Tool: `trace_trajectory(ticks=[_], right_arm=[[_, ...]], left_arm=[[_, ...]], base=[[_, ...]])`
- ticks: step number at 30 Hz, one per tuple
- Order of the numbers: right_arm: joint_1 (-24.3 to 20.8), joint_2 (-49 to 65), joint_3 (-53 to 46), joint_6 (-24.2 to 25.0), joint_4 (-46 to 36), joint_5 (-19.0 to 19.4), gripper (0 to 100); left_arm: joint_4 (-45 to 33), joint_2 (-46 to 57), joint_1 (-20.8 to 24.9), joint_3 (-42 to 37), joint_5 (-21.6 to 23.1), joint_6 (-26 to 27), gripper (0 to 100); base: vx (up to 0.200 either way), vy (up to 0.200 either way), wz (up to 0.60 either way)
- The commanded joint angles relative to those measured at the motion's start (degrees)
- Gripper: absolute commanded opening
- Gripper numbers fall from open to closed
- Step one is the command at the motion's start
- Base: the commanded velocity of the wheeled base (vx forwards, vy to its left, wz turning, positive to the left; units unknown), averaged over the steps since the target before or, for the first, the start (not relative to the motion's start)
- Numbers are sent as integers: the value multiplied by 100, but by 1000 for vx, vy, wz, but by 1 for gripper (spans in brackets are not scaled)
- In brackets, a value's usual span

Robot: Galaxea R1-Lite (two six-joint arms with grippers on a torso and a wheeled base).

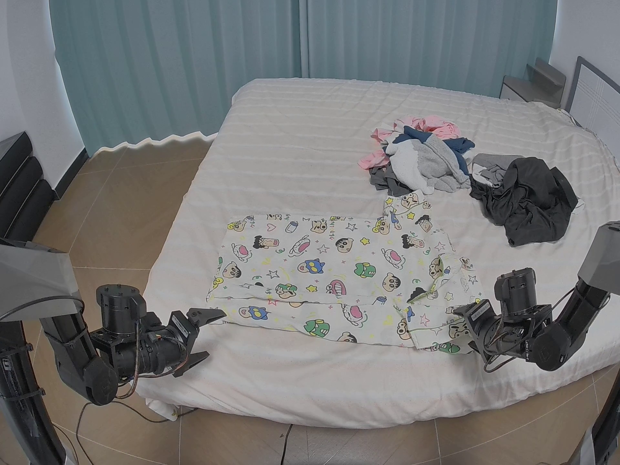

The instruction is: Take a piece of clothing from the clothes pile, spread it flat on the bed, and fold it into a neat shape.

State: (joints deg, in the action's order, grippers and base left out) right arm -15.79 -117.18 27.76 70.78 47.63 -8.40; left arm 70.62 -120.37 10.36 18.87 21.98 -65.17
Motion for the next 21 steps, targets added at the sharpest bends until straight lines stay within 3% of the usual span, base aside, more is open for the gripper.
trace_trajectory(ticks=[1, 16, 21], right_arm=[[-21, -112, -42, -11, 115, -127, 0], [-65, 353, -438, -214, 396, -153, 0], [-258, 538, -675, -504, 379, -153, 0]], left_arm=[[4, -13, 1, 3, -1, -4, 100], [4, -13, 1, -6, -1, -4, 100], [4, -13, 1, -6, -1, -4, 100]], base=[[0, 0, 0], [0, 0, 0], [0, 0, 0]])
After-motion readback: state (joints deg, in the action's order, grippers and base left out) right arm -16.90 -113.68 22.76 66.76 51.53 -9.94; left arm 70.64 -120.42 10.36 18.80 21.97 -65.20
